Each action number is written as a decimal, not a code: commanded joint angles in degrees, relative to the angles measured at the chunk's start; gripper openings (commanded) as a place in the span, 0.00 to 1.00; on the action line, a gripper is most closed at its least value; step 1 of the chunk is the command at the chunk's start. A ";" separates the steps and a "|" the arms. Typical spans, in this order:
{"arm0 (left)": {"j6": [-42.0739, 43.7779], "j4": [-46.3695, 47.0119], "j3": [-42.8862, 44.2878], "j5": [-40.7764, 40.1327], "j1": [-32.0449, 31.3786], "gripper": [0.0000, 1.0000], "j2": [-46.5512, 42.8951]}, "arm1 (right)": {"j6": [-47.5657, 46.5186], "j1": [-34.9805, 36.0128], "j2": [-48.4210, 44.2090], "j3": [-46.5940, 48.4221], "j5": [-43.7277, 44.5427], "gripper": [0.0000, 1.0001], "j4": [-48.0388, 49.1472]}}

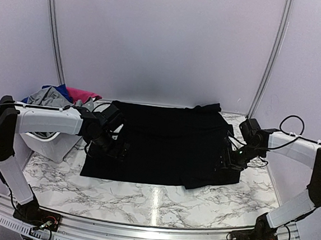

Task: Fold and stack the mixed laundry pile
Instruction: Smooth out the flattened T-shirt at the center of the board.

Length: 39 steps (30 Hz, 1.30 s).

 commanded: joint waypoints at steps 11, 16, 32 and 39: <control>-7.42 21.40 24.52 27.61 -12.60 0.90 23.70 | -7.91 1.51 9.40 5.21 -7.10 0.60 2.09; -13.30 27.03 28.58 31.46 -14.74 0.85 30.75 | -7.98 1.51 11.75 6.74 -8.73 0.59 2.08; -16.56 30.35 30.67 33.86 -15.44 0.44 36.63 | -7.57 2.98 13.44 5.99 -13.23 0.43 2.08; -14.72 32.92 30.80 34.94 -15.87 0.19 35.76 | -7.49 3.10 11.56 5.19 -13.20 0.10 0.56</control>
